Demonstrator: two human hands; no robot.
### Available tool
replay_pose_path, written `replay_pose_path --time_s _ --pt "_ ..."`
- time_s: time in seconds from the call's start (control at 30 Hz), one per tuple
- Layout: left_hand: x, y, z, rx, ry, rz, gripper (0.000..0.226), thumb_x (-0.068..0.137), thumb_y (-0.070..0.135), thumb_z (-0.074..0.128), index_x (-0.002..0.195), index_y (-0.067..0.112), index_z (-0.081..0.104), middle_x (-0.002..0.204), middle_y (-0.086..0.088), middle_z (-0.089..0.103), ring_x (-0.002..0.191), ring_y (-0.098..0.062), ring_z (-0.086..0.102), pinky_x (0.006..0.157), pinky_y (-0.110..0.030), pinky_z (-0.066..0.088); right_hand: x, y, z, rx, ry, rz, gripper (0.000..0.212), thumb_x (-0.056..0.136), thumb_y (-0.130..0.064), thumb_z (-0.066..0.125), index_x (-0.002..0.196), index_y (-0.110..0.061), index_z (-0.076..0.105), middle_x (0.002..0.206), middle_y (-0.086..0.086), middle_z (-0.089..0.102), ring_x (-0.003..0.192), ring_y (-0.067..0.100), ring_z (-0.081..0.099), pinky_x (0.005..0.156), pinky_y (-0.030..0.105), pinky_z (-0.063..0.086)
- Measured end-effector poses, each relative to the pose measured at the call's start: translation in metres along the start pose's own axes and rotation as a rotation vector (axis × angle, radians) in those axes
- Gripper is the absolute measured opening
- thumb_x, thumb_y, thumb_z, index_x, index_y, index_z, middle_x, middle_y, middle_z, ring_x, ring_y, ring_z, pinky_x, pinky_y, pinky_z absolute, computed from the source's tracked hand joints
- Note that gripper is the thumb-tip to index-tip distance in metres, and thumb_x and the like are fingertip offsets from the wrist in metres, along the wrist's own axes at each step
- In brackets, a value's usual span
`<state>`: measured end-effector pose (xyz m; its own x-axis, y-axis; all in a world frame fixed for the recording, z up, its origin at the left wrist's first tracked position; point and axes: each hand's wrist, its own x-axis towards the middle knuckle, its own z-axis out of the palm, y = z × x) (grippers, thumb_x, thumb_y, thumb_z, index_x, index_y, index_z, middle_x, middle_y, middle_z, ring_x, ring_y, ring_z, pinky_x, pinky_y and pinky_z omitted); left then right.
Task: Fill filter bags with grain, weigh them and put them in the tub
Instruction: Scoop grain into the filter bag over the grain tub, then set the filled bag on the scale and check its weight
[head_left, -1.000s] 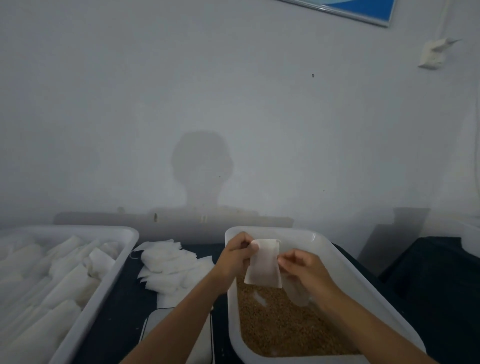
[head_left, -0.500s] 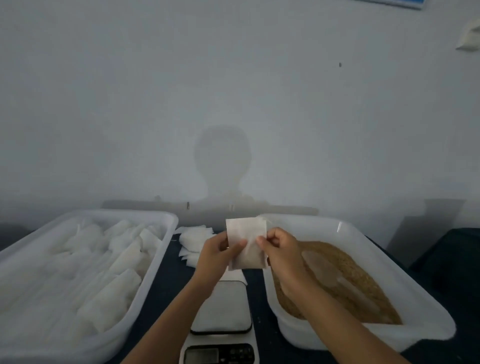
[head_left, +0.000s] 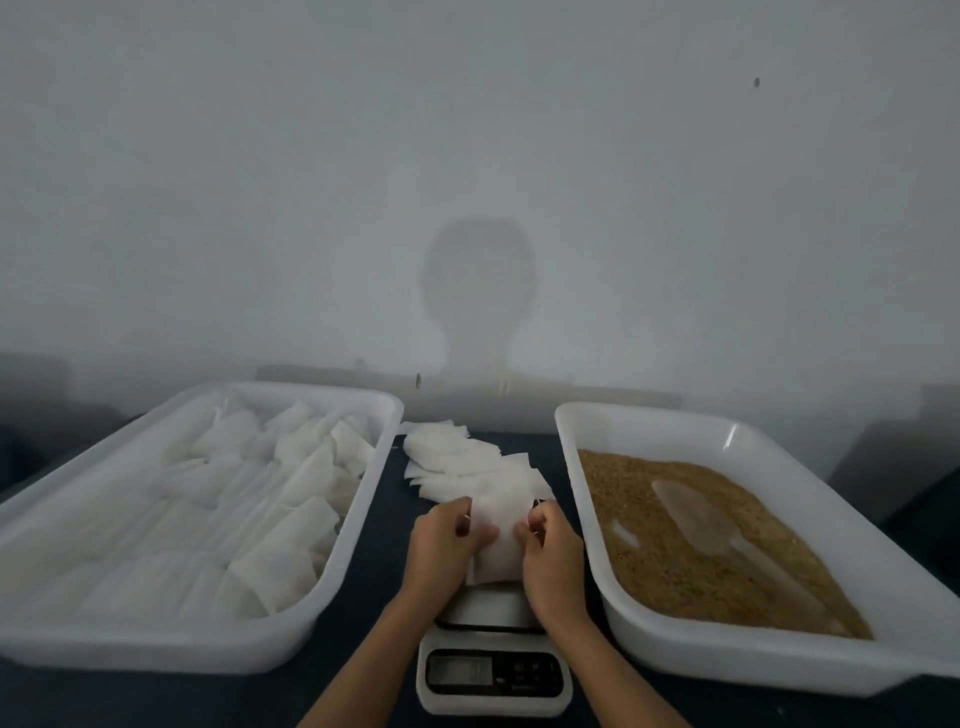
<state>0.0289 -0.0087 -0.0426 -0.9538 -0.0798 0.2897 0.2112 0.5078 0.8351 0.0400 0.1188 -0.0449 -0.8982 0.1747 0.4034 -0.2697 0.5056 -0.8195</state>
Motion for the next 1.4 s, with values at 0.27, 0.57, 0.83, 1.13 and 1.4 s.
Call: replay_pose_path --time_s 0.27,0.57,0.83,1.13,1.4 --pt "0.0 -0.023 0.004 0.047 0.194 0.129 0.024 0.078 0.024 0.075 0.098 0.018 0.064 0.092 0.008 0.063 0.09 -0.013 0.051 0.078 -0.029 0.043 0.002 0.027 -0.004 0.029 -0.072 -0.057 0.007 0.09 -0.006 0.058 0.087 -0.012 0.061 0.092 -0.002 0.059 0.088 0.001 0.054 0.075 0.005 0.039" --pt "-0.004 -0.046 -0.012 -0.443 0.269 -0.125 0.008 0.095 0.014 0.051 0.097 0.017 0.058 0.096 0.0 0.063 0.087 -0.007 0.057 0.069 -0.004 0.041 -0.012 0.036 -0.011 0.439 -0.1 0.141 0.024 0.099 -0.014 0.041 0.118 -0.011 0.056 0.115 -0.002 0.06 0.109 0.003 0.055 0.088 0.009 0.043" --pt "-0.004 -0.049 -0.012 -0.609 0.341 -0.18 0.016 0.092 0.004 0.052 0.088 0.019 0.058 0.095 -0.003 0.061 0.088 -0.008 0.056 0.073 -0.01 0.041 -0.008 0.034 -0.016 0.488 -0.087 0.145 0.031 0.097 -0.001 0.04 0.123 0.012 0.049 0.121 0.025 0.058 0.116 0.029 0.054 0.103 0.035 0.04" --pt "-0.002 -0.053 -0.01 -0.633 0.333 -0.186 0.023 0.09 -0.003 0.051 0.086 0.018 0.058 0.092 0.001 0.062 0.09 -0.008 0.058 0.078 -0.017 0.042 -0.015 0.033 -0.015 0.509 -0.105 0.123 0.026 0.098 -0.009 0.041 0.117 0.002 0.055 0.115 0.011 0.063 0.11 0.016 0.057 0.094 0.016 0.043" --pt "-0.002 -0.054 -0.01 -0.654 0.33 -0.203 0.022 0.09 -0.004 0.051 0.088 0.017 0.058 0.093 0.001 0.063 0.089 -0.003 0.059 0.076 -0.017 0.043 -0.014 0.035 -0.015 0.496 -0.128 0.11 0.024 0.098 -0.008 0.042 0.115 0.0 0.057 0.113 0.008 0.063 0.108 0.011 0.058 0.089 0.01 0.044"
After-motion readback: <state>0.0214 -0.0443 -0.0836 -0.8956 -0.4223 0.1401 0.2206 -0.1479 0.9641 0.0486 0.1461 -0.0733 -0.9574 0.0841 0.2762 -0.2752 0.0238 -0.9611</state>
